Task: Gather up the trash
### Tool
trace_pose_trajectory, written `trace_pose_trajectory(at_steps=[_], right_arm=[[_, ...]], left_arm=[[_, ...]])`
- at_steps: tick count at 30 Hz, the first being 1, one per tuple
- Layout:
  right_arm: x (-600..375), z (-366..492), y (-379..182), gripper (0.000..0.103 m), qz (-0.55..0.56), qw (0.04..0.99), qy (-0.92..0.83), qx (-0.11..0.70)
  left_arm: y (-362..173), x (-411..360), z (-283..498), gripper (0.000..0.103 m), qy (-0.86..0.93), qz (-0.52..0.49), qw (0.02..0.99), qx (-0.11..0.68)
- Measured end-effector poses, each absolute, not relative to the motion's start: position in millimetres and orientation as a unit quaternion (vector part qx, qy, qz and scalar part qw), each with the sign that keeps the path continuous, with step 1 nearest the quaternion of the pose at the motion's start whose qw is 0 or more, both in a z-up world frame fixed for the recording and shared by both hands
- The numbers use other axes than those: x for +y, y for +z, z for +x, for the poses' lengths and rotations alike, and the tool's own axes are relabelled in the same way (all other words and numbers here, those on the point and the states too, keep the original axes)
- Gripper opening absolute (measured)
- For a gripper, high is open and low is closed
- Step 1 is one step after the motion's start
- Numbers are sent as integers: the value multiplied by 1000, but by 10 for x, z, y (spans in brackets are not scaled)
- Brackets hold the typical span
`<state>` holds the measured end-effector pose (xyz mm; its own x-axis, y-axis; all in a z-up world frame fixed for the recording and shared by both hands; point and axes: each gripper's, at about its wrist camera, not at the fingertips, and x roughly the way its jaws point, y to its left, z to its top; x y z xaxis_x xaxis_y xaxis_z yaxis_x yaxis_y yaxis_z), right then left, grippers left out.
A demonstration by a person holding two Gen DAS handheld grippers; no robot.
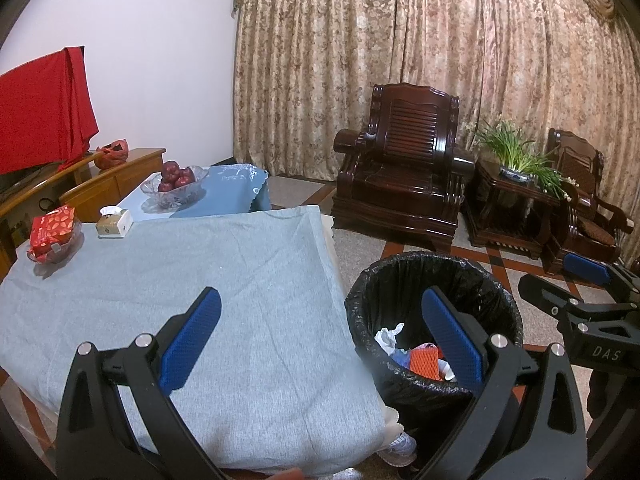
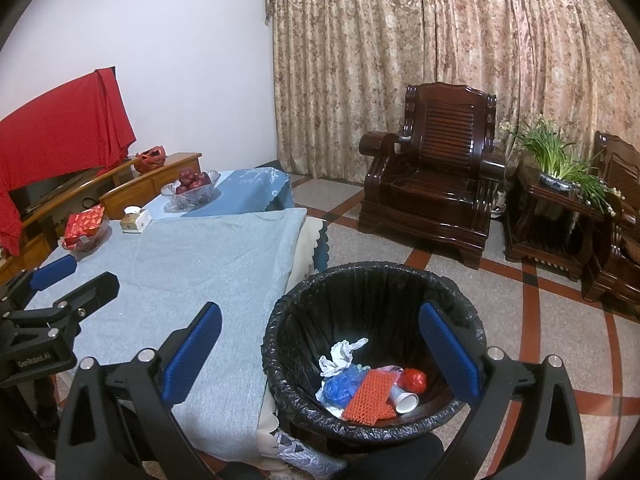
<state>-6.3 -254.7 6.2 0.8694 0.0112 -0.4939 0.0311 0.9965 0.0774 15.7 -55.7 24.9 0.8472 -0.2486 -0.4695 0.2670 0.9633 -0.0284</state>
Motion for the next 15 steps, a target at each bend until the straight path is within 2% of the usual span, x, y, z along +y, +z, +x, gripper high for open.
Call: trace_pose_trajectory(at_steps=[15], right_arm=[[-2552, -105, -17, 97, 43, 965, -6, 257]], left_arm=[[266, -534, 149, 98, -135, 19, 960, 243]])
